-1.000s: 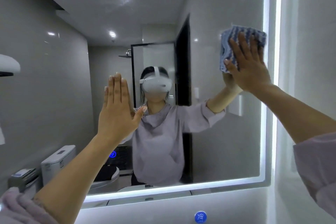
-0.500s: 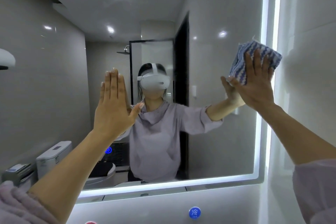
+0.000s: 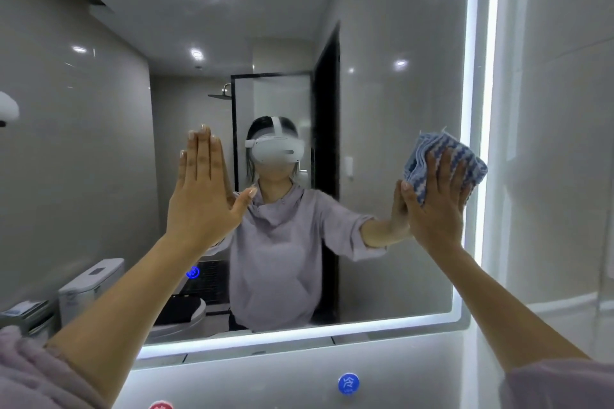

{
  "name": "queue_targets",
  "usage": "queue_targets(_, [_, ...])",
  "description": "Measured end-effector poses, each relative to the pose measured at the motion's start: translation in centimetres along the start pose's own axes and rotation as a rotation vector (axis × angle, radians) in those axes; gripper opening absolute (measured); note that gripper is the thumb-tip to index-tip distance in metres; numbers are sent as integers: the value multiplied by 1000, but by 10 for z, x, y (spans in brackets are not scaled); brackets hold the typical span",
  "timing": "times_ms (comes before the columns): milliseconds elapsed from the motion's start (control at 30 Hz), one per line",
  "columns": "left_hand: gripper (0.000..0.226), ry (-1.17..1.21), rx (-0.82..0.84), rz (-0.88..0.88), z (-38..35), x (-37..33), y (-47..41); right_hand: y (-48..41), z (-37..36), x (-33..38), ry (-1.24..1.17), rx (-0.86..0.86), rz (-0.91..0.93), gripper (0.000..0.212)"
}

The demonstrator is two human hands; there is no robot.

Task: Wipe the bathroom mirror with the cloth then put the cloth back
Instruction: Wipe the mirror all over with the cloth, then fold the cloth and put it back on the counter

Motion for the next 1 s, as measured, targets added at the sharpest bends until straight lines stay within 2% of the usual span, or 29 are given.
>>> queue_targets(167, [94, 24, 21, -18, 6, 4, 1, 6, 8, 5, -205, 78, 9, 54])
queue_targets(367, [89, 104, 102, -5, 25, -2, 42, 39, 27, 17, -449, 348, -75, 48])
queue_targets(467, [88, 184, 188, -26, 32, -10, 82, 77, 43, 31, -819, 480, -329, 47])
queue_targets(600, [88, 361, 260, 5, 45, -30, 144, 142, 61, 48, -1168, 573, -701, 29])
queue_targets(667, [90, 452, 300, 33, 51, -45, 175, 173, 67, 57, -1389, 609, -959, 33])
queue_targets(733, [93, 532, 371, 88, 53, -57, 204, 203, 77, 67, -1471, 660, -1157, 40])
queue_targets(867, [77, 705, 465, 211, 62, -79, 251, 251, 100, 90, -1520, 798, -1313, 45])
queue_targets(933, [66, 812, 476, 254, 70, -91, 265, 271, 113, 103, -1573, 931, -1355, 49])
queue_targets(1000, [63, 945, 565, 390, 77, -98, 275, 289, 127, 117, -1609, 1097, -1374, 57])
Point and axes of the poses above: each hand's wrist, its own y-axis away from the middle knuckle, its own z-axis out of the back of the hand, x = y × z, the point moved 4 cm from there along -y, towards the middle knuckle
